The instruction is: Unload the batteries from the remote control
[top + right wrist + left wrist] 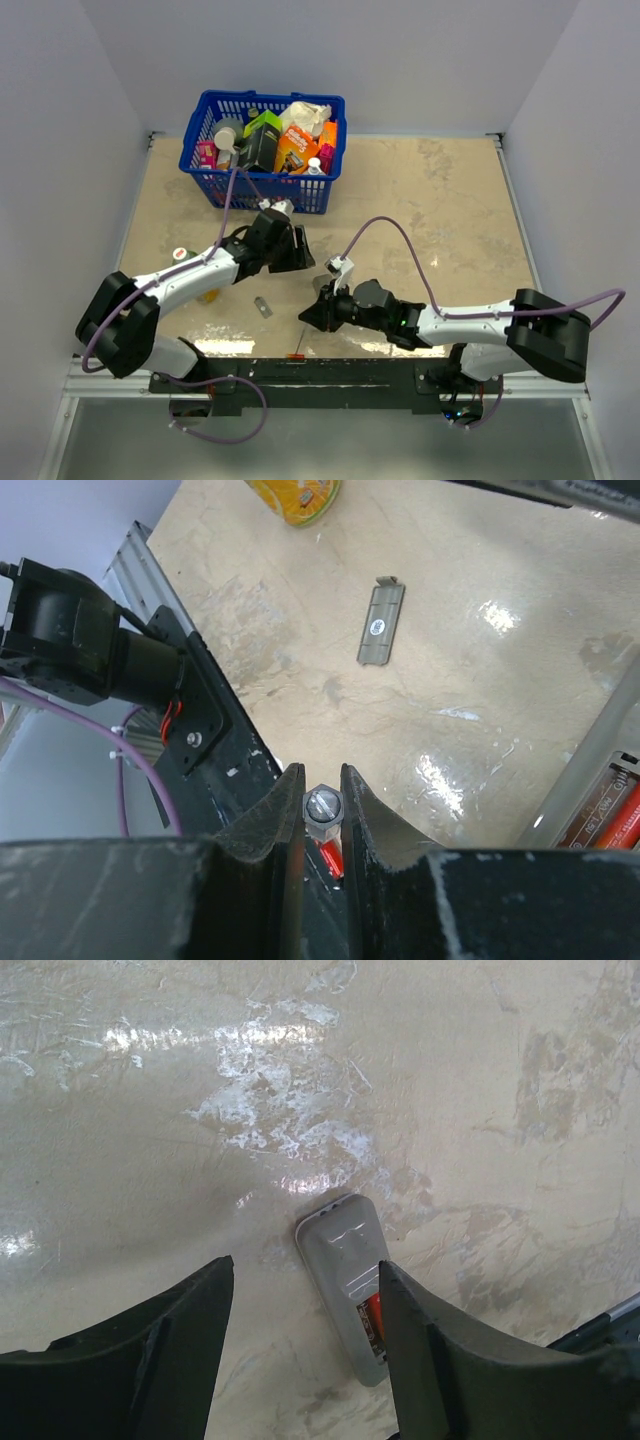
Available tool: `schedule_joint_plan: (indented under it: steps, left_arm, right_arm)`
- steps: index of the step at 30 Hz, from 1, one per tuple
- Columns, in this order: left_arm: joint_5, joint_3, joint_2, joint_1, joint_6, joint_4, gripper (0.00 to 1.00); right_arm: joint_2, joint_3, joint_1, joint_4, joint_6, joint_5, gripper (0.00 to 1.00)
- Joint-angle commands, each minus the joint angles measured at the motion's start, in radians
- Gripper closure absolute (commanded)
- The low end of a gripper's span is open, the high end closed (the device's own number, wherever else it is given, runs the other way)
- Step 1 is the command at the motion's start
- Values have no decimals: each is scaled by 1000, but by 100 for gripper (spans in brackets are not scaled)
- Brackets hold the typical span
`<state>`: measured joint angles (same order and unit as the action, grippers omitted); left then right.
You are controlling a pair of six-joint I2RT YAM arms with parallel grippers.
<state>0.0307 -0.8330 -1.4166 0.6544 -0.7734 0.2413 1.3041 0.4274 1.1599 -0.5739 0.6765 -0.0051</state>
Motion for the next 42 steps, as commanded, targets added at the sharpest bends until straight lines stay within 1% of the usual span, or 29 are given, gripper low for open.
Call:
schedule_joint_plan:
  steps: [1, 6, 7, 12, 14, 15, 19, 21, 24, 29, 32, 35, 39, 42]
  left_arm:
    - [6, 12, 34, -7, 23, -46, 36]
    - [6, 20, 31, -6, 52, -60, 36]
    - [17, 23, 25, -6, 62, -69, 36]
    - [104, 38, -10, -6, 75, -131, 38]
    - [129, 37, -30, -4, 86, -145, 39]
    - [135, 25, -39, -6, 94, -149, 39]
    - [163, -23, -93, -6, 117, -149, 41]
    - [166, -40, -104, -6, 118, -152, 41]
    - [161, -51, -116, -6, 109, -163, 41]
    - [173, -72, -128, -6, 117, -168, 41]
    - [186, -87, -137, -6, 128, -163, 42]
    - [193, -90, -137, -6, 129, -168, 42]
    - [213, -98, -148, -6, 138, -189, 42]
    - [241, -110, -179, -6, 146, -201, 42]
  right_arm:
    - [-32, 43, 1, 31, -31, 42, 100]
    - [-104, 63, 0, 88, -40, 82, 100]
    - [-118, 68, 1, 129, -41, 99, 100]
    - [-210, 56, -23, 248, -86, 308, 100]
    - [-239, 42, -57, 267, -89, 333, 100]
    - [-273, 39, -61, 293, -89, 380, 100]
    - [-341, 14, -86, 336, -84, 471, 100]
    - [-354, -1, -97, 319, -84, 473, 100]
    - [-351, -10, -111, 295, -87, 433, 100]
    - [-313, -26, -112, 252, -75, 347, 100]
    - [-290, -35, -112, 247, -68, 343, 100]
    - [-289, -47, -112, 250, -71, 355, 100]
    - [-270, -10, -112, 376, -63, 462, 100]
    - [-278, 7, -112, 428, -58, 501, 100]
